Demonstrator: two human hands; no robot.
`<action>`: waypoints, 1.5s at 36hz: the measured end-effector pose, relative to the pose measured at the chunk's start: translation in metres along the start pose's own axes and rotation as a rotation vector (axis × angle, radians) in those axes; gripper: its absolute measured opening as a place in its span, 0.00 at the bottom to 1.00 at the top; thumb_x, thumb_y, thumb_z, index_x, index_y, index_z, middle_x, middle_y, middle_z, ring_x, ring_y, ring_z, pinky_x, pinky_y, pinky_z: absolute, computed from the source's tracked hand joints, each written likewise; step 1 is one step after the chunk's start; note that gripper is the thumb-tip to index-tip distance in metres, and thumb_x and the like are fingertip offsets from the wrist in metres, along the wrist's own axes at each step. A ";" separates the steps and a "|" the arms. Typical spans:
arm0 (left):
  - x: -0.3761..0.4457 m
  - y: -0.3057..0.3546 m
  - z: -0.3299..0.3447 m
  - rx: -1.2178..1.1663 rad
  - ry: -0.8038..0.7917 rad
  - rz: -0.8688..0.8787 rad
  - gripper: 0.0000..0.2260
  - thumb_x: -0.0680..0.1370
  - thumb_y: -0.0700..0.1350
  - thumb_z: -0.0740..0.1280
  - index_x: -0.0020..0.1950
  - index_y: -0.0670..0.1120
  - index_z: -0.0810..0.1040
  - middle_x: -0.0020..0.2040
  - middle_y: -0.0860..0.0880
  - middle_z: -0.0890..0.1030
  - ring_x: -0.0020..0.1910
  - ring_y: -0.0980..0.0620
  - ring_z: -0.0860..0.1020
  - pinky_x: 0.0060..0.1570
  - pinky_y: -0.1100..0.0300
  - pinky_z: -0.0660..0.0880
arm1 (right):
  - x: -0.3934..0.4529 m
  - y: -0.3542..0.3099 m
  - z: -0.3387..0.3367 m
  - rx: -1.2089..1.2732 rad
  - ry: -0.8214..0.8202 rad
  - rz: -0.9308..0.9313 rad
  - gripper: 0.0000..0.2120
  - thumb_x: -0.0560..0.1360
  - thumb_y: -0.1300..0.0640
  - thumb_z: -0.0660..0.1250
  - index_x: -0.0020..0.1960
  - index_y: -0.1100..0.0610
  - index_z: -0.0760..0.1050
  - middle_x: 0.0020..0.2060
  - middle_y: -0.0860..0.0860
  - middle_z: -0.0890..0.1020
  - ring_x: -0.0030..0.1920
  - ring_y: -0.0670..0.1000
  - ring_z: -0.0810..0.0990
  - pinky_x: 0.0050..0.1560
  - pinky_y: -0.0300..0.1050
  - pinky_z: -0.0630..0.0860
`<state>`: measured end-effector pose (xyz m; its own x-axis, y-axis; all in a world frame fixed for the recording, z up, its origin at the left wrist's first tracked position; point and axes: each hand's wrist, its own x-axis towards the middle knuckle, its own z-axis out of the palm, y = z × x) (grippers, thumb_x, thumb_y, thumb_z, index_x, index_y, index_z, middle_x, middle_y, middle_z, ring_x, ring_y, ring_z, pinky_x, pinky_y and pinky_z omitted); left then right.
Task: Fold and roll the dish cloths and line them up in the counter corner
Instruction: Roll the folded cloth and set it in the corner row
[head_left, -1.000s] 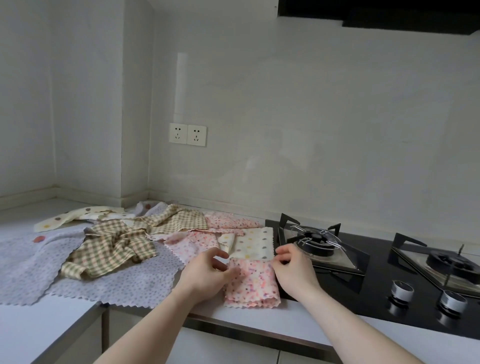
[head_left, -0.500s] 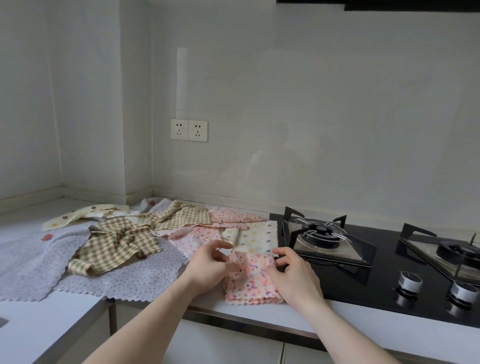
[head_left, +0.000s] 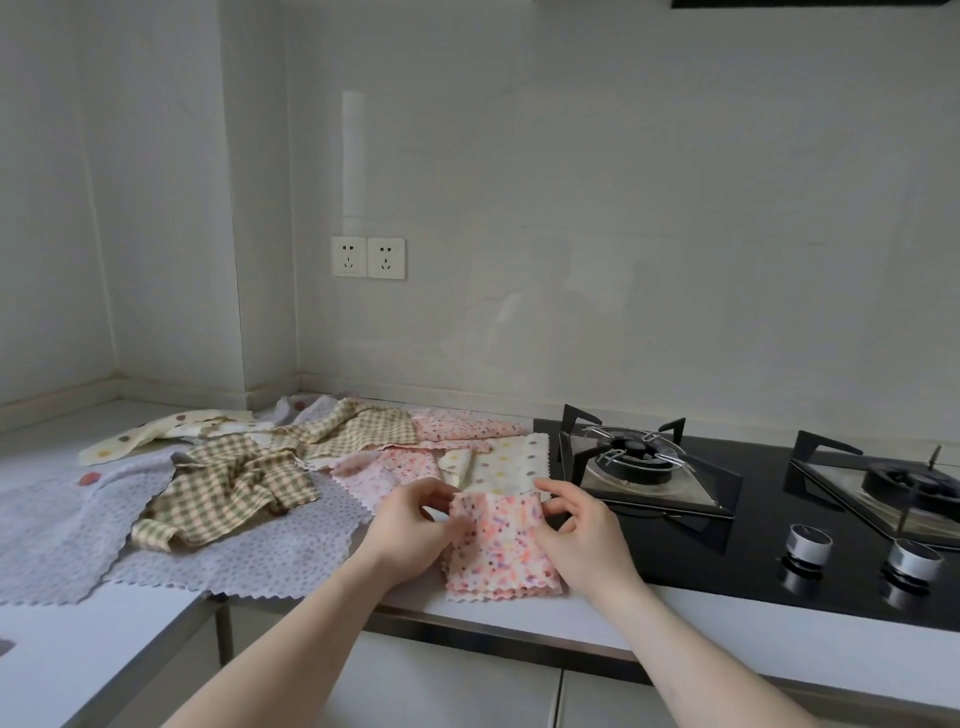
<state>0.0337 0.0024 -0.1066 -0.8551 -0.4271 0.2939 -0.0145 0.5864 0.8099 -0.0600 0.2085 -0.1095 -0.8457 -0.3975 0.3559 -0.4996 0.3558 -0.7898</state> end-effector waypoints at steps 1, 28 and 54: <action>0.000 0.001 0.000 -0.008 0.002 -0.005 0.11 0.72 0.52 0.77 0.53 0.57 0.80 0.48 0.57 0.84 0.41 0.58 0.82 0.41 0.64 0.75 | 0.000 0.000 0.000 -0.001 -0.002 0.006 0.17 0.75 0.47 0.71 0.62 0.38 0.76 0.46 0.38 0.84 0.30 0.42 0.78 0.40 0.44 0.77; -0.005 0.009 0.000 0.078 -0.025 -0.008 0.05 0.76 0.52 0.71 0.44 0.53 0.84 0.26 0.54 0.80 0.25 0.62 0.74 0.34 0.62 0.70 | 0.000 0.000 0.001 0.132 0.058 -0.088 0.20 0.78 0.66 0.66 0.62 0.44 0.78 0.49 0.44 0.82 0.25 0.44 0.70 0.29 0.37 0.70; -0.005 0.003 -0.002 -0.008 0.053 0.046 0.08 0.75 0.40 0.70 0.44 0.53 0.83 0.42 0.57 0.85 0.40 0.61 0.83 0.43 0.58 0.82 | -0.006 -0.002 0.007 -0.050 0.081 -0.300 0.16 0.70 0.68 0.70 0.41 0.46 0.79 0.45 0.40 0.82 0.41 0.47 0.81 0.44 0.51 0.80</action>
<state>0.0392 0.0052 -0.1053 -0.8261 -0.4359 0.3571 0.0286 0.6005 0.7991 -0.0532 0.2043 -0.1136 -0.6707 -0.4228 0.6094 -0.7357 0.2750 -0.6190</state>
